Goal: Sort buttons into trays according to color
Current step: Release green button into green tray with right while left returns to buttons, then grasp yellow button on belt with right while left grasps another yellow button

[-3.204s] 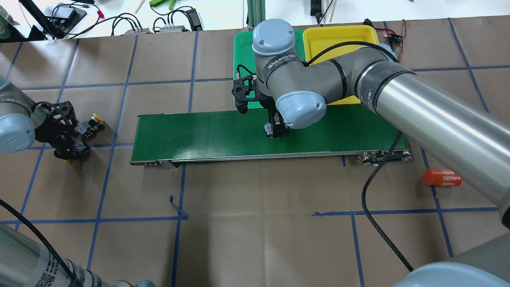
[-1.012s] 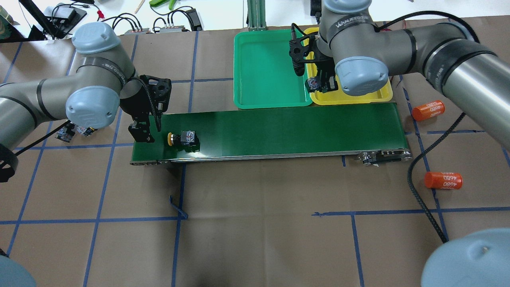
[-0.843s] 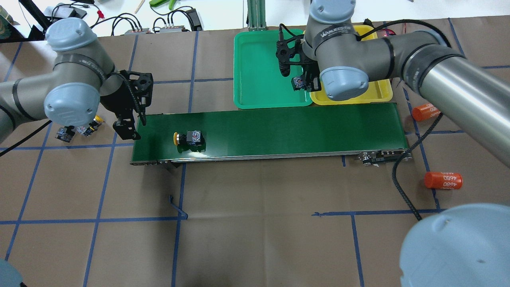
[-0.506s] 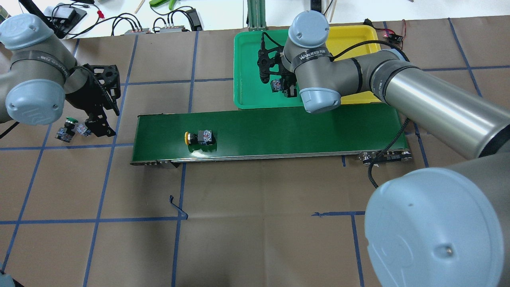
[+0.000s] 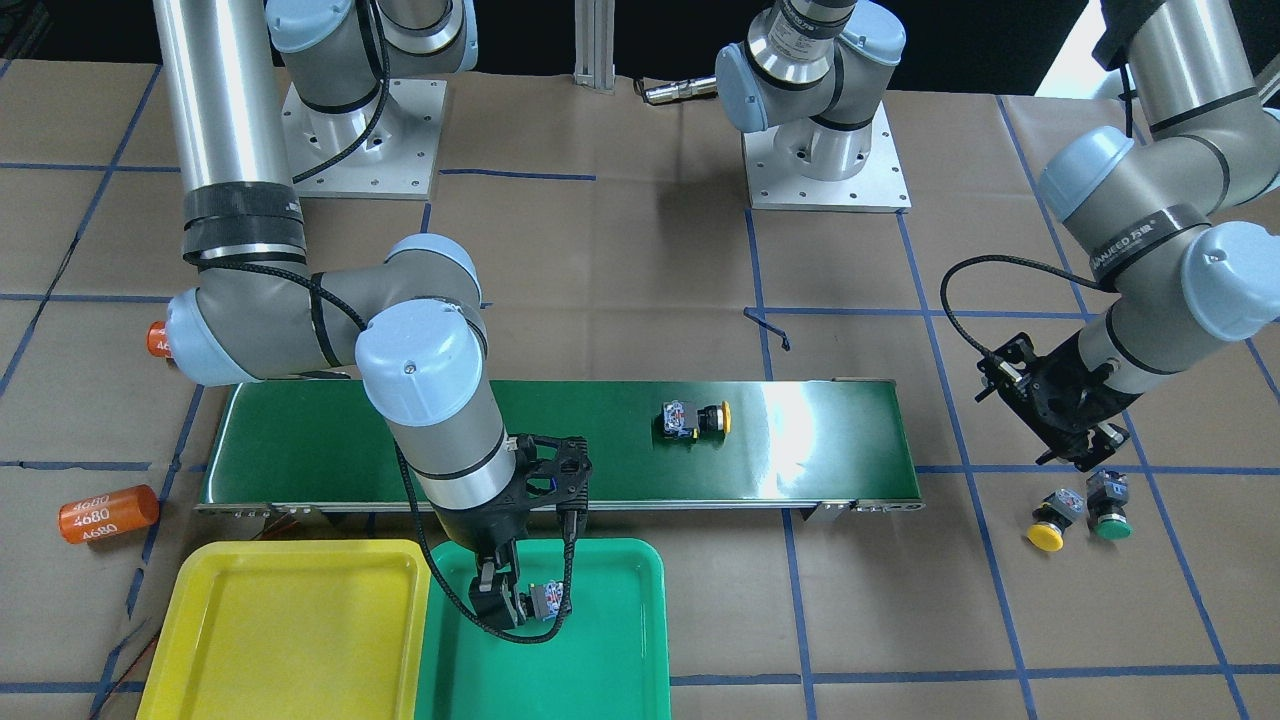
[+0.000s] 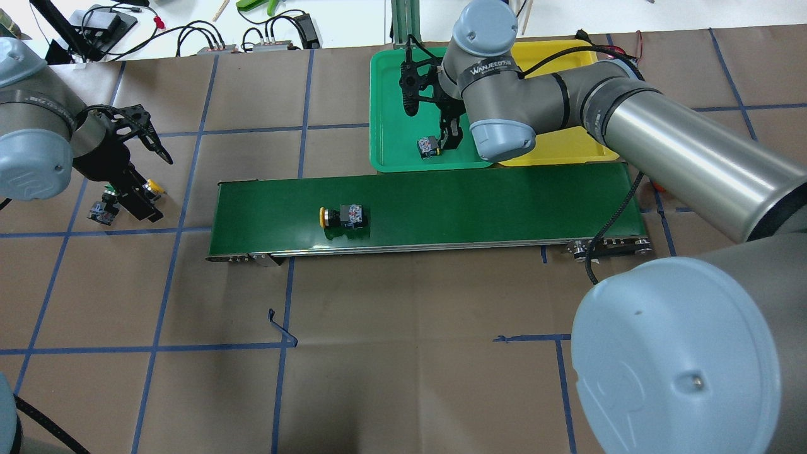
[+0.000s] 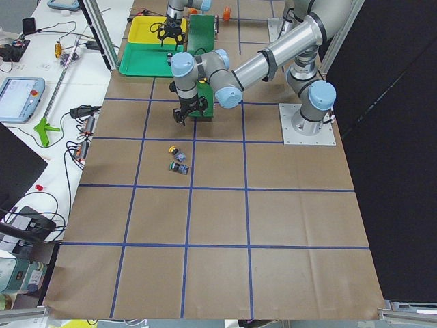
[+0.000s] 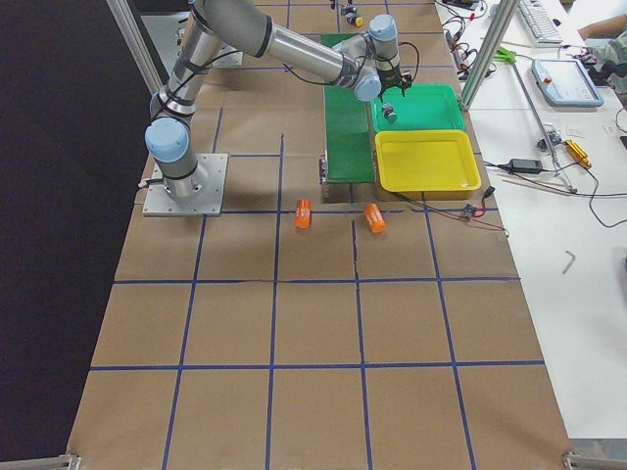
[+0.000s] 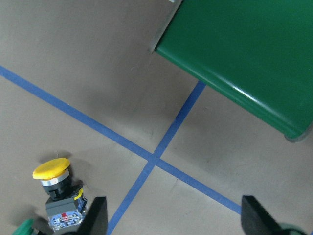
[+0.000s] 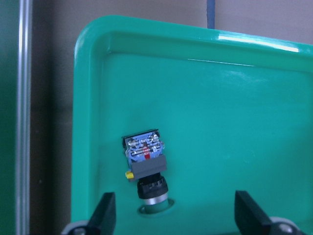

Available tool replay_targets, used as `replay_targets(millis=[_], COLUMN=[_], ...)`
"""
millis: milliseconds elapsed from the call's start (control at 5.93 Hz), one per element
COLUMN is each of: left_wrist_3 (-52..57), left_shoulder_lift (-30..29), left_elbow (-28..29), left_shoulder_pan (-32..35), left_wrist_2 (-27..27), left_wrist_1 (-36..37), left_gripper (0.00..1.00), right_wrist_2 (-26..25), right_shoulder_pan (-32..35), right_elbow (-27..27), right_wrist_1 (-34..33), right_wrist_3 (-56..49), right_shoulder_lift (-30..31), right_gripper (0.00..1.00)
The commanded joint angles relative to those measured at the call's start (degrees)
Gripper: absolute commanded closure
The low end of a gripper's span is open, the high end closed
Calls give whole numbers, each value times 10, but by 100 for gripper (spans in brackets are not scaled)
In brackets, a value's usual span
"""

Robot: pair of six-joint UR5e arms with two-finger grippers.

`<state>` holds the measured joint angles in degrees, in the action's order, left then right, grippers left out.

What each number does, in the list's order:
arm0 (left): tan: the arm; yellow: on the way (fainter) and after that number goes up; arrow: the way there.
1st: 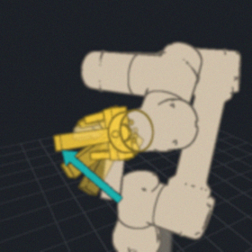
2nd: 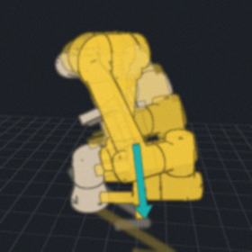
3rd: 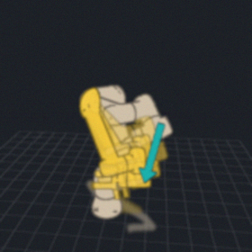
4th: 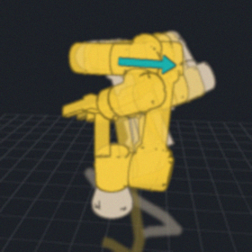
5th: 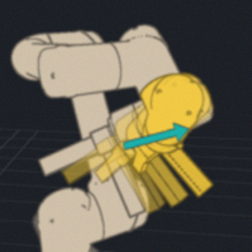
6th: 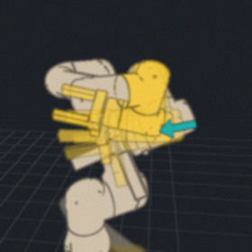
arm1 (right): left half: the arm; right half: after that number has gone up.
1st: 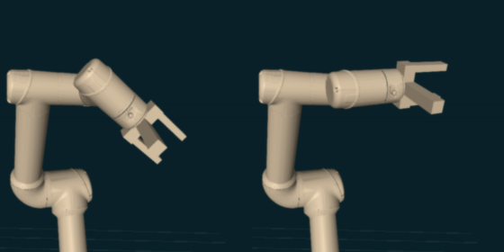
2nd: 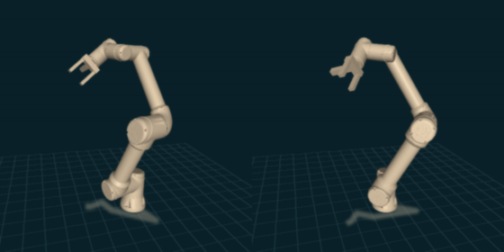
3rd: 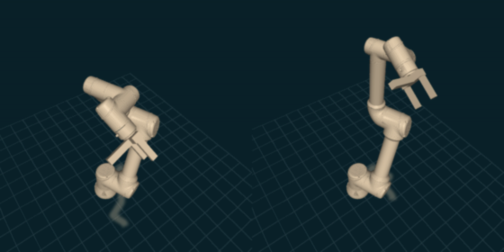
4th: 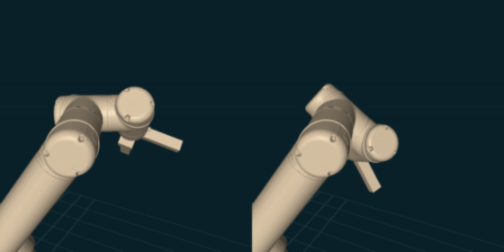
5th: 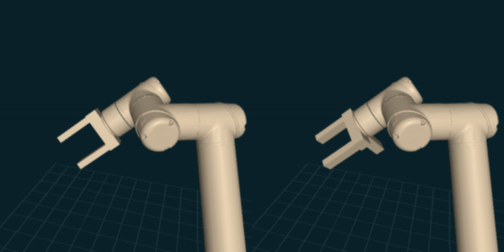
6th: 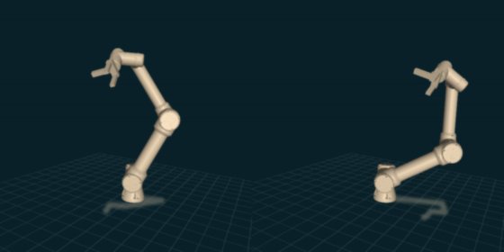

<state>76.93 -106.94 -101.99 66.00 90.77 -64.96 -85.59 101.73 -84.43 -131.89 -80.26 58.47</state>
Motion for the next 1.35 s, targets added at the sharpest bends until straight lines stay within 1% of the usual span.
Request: replay_targets(millis=[0,169,337,506,675,843,1012,1180], left_wrist_3=[-20,-18,-16,-9,-7,-7,-4,-6], left_shoulder_lift=[-32,-44,-57,-86,-95,-108,-126,-139], left_elbow=[7,13,20,27,49,72,75,78], left_shoulder_pan=[-31,-32,-32,-32,-32,-32,-32,-32], left_wrist_2=[-1,-2,-11,-9,-9,-10,-9,-1], left_wrist_1=[16,28,55,105,116,114,115,110], left_gripper=[4,4,2,2,2,2,2,3], right_wrist_2=[-19,-19,-19,-16,-10,-8,-9,-9], right_shoulder_pan=[-18,-23,-22,-16,-8,13,48,52], right_elbow=[-6,-7,-18,-35,-55,-76,-108,-129], right_wrist_1=[199,308,368,359,346,291,201,130], right_wrist_3=[-4,-5,-4,5,18,63,103,110], right_shoulder_lift=[109,164,189,190,190,182,159,136], right_gripper=[0,0,0,0,0,0,0,0])
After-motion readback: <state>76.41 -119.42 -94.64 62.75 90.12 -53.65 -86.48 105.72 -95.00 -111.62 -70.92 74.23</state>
